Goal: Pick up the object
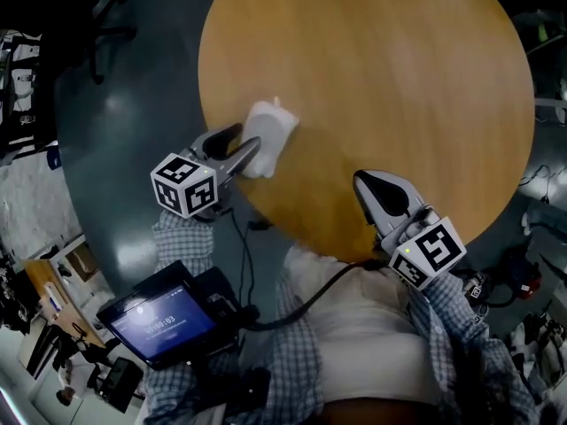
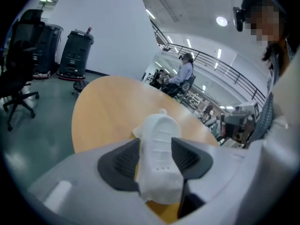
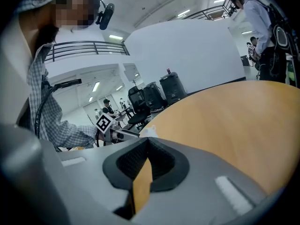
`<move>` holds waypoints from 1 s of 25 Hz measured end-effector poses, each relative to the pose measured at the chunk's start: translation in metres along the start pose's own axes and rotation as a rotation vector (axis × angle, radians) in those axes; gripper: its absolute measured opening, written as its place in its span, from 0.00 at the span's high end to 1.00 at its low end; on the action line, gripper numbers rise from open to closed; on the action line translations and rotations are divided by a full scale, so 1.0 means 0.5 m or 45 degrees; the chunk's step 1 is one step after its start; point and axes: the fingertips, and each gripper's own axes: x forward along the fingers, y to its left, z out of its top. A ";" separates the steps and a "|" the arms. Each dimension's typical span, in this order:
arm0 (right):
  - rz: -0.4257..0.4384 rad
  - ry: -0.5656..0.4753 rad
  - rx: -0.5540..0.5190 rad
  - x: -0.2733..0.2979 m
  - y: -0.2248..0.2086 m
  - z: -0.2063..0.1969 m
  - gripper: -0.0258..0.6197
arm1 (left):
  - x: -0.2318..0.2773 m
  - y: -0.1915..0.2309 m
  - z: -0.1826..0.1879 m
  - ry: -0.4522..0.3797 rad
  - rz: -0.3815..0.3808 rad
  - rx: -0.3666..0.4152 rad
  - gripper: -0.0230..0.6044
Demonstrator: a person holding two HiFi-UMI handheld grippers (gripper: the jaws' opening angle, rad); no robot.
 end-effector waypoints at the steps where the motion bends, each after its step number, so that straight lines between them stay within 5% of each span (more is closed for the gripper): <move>1: -0.002 0.004 0.005 0.004 -0.003 0.000 0.95 | 0.006 0.001 -0.005 0.023 -0.009 0.000 0.62; 10: -0.032 0.009 0.047 0.010 -0.020 0.003 0.95 | 0.034 -0.008 -0.021 0.114 -0.075 0.022 0.63; 17: -0.037 0.001 0.054 -0.005 -0.026 -0.003 0.95 | 0.034 -0.039 0.007 -0.037 -0.174 -0.066 0.78; 25: -0.052 -0.022 0.042 -0.007 -0.028 0.005 0.95 | 0.034 -0.039 0.018 -0.087 -0.181 -0.085 0.78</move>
